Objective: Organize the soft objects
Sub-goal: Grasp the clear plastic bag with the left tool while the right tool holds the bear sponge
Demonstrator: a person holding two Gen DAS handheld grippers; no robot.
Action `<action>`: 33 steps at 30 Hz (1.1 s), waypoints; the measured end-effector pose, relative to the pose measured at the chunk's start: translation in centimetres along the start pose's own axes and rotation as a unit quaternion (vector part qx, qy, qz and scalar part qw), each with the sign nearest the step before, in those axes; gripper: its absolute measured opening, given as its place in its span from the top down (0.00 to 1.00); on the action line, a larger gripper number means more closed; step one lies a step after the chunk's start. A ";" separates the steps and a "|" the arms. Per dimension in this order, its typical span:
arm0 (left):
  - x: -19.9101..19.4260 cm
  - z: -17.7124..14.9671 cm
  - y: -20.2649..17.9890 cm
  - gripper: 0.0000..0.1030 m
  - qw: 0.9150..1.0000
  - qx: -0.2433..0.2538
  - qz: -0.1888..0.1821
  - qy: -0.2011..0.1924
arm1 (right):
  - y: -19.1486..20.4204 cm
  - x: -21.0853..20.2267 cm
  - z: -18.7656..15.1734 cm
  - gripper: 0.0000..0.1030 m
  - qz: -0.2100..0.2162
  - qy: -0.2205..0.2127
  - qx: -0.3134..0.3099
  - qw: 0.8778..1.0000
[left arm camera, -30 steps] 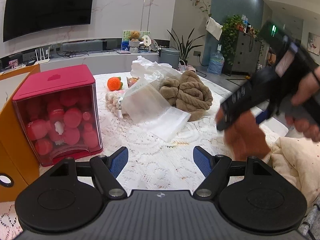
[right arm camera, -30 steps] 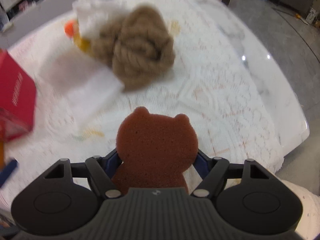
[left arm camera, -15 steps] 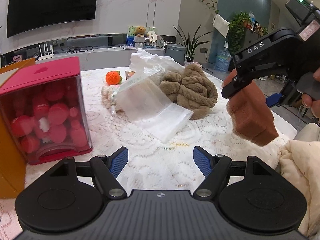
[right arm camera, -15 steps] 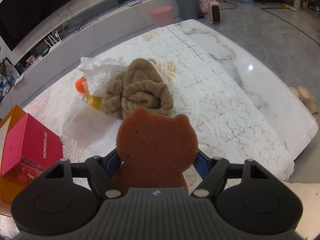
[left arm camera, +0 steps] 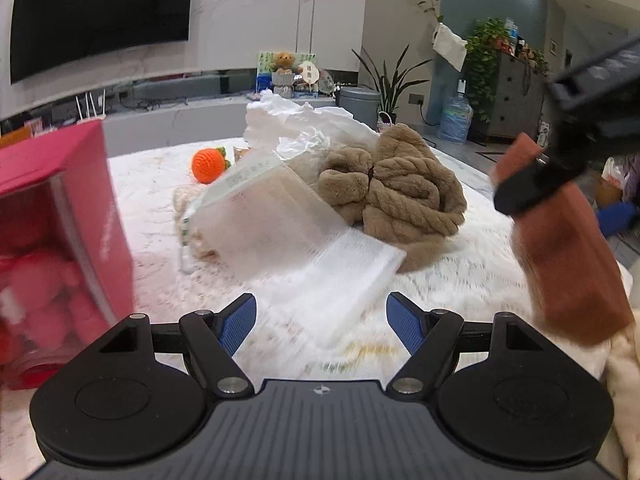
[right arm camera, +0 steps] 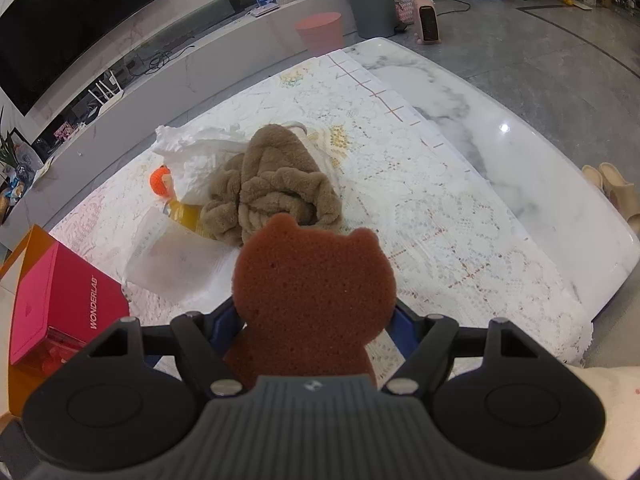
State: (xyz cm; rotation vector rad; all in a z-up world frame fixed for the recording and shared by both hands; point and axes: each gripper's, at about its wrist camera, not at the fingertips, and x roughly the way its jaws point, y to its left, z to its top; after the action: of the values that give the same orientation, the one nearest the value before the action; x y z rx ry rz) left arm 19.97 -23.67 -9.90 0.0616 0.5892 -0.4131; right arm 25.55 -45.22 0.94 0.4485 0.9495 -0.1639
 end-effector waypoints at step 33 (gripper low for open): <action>3.7 3.6 2.0 0.97 0.985 -0.159 0.062 0.021 | 0.7 0.4 -0.5 0.28 0.001 0.019 -0.046 0.999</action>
State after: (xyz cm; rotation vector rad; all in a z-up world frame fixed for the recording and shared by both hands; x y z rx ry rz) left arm 25.43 -23.77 -9.04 -0.1991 0.6828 -0.1934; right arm 25.67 -44.40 0.56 0.3685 0.9890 -0.1089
